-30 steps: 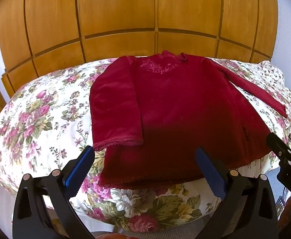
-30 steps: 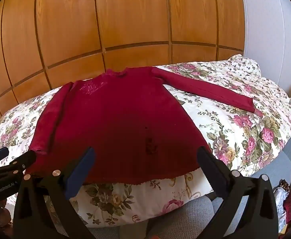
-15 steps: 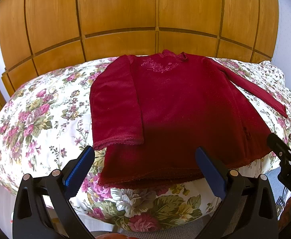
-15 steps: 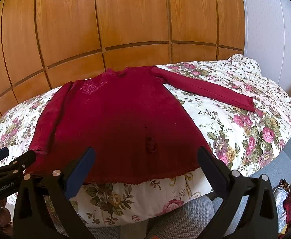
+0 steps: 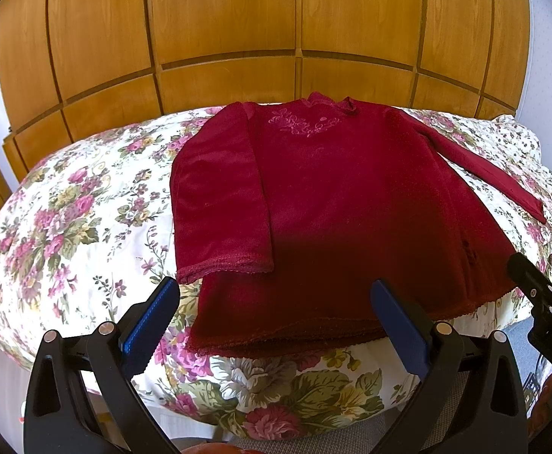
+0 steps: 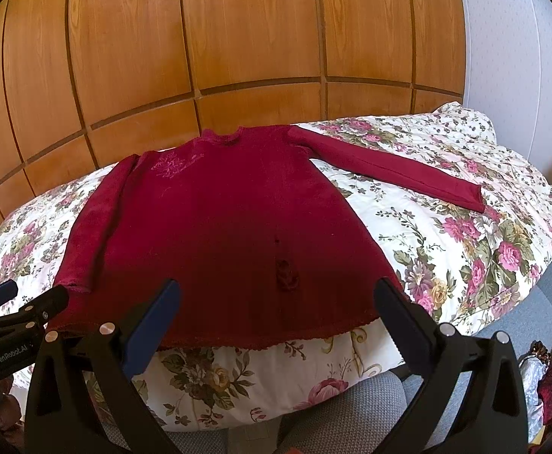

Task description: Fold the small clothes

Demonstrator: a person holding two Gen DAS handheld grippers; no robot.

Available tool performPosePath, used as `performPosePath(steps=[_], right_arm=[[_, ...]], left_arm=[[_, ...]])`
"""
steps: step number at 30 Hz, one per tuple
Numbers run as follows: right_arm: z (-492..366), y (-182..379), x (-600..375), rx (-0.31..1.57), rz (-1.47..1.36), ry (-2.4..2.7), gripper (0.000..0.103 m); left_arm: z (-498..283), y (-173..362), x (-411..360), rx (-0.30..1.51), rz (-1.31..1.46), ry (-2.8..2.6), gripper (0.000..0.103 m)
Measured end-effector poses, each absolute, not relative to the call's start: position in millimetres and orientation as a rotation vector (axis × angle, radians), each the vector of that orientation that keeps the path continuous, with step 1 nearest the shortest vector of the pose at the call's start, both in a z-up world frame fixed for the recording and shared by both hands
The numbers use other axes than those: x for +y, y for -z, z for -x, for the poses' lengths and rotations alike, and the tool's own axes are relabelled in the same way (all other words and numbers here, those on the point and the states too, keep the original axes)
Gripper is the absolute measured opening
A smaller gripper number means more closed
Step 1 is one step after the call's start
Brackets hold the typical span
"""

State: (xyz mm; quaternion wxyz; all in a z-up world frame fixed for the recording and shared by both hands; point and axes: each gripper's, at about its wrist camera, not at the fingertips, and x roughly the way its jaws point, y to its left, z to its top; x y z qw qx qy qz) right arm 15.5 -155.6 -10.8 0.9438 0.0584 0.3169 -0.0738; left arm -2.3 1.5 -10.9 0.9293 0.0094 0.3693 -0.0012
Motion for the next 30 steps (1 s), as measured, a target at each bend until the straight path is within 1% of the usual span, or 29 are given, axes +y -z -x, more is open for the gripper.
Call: performPosePath(steps=[16,30], right_arm=[[-16.0,14.6,-156.5,0.657,-0.119,0.145,0.101],[-18.4,14.8,-167.3,0.652,-0.127,0.148,0.101]], left_arm=[[0.2,13.3,5.4,0.784,-0.005,0.001,0.1],[-10.3,23.8,8.6,0.853,0.03,0.034,0.1]])
